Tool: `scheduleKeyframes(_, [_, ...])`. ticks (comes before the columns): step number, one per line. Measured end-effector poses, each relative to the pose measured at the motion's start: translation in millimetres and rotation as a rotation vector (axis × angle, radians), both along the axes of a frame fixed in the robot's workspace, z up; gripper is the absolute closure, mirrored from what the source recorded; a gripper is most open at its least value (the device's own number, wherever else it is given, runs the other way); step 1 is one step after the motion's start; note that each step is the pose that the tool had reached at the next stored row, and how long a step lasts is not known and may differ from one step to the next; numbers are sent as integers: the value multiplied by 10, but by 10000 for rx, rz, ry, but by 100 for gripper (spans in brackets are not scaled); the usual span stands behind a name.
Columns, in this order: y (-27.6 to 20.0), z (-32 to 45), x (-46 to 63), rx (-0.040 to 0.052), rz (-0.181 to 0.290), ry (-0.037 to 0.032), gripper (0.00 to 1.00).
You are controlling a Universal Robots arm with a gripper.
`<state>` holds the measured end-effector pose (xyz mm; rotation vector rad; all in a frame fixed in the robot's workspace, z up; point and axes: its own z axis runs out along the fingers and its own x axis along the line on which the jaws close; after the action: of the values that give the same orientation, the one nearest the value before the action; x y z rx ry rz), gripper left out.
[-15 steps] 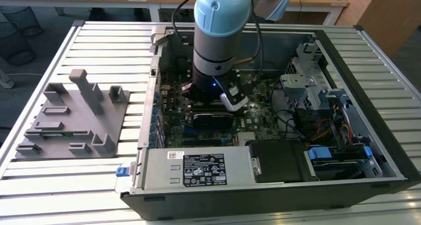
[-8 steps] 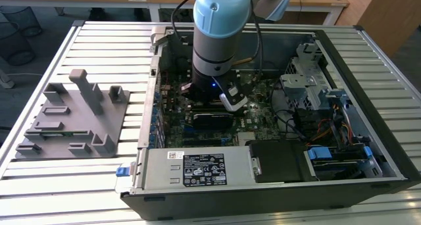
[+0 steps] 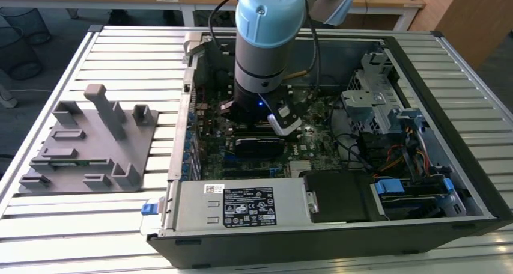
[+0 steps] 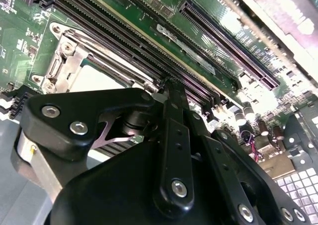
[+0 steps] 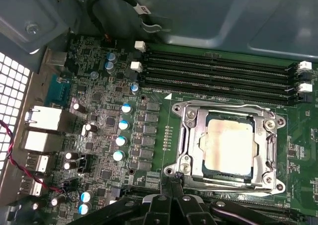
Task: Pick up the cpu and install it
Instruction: 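Install the second cpu locking lever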
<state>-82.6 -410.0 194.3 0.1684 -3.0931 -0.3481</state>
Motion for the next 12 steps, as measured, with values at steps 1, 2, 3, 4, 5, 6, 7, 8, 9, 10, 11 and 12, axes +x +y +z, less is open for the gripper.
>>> scheduleKeyframes(1, [0,-2,0,6,0,0,89])
scheduleKeyframes(2, [-1,-5,0,9,1,1,89])
scheduleKeyframes(3, [-1,-8,0,10,0,2,89])
scheduleKeyframes(4, [-1,-16,0,23,0,3,89])
scheduleKeyframes(5, [0,-19,0,36,0,2,89])
scheduleKeyframes(6, [0,-21,0,56,1,0,89])
scheduleKeyframes(7, [-1,-21,0,75,1,1,89])
scheduleKeyframes(8, [0,-22,0,95,1,1,89])
scheduleKeyframes(9, [5,-29,1,142,-1,-7,89])
scheduleKeyframes(10, [4,-29,2,149,-1,-9,89])
scheduleKeyframes(11, [2,-27,1,159,0,-6,89])
scheduleKeyframes(12, [1,-25,1,165,0,-4,89])
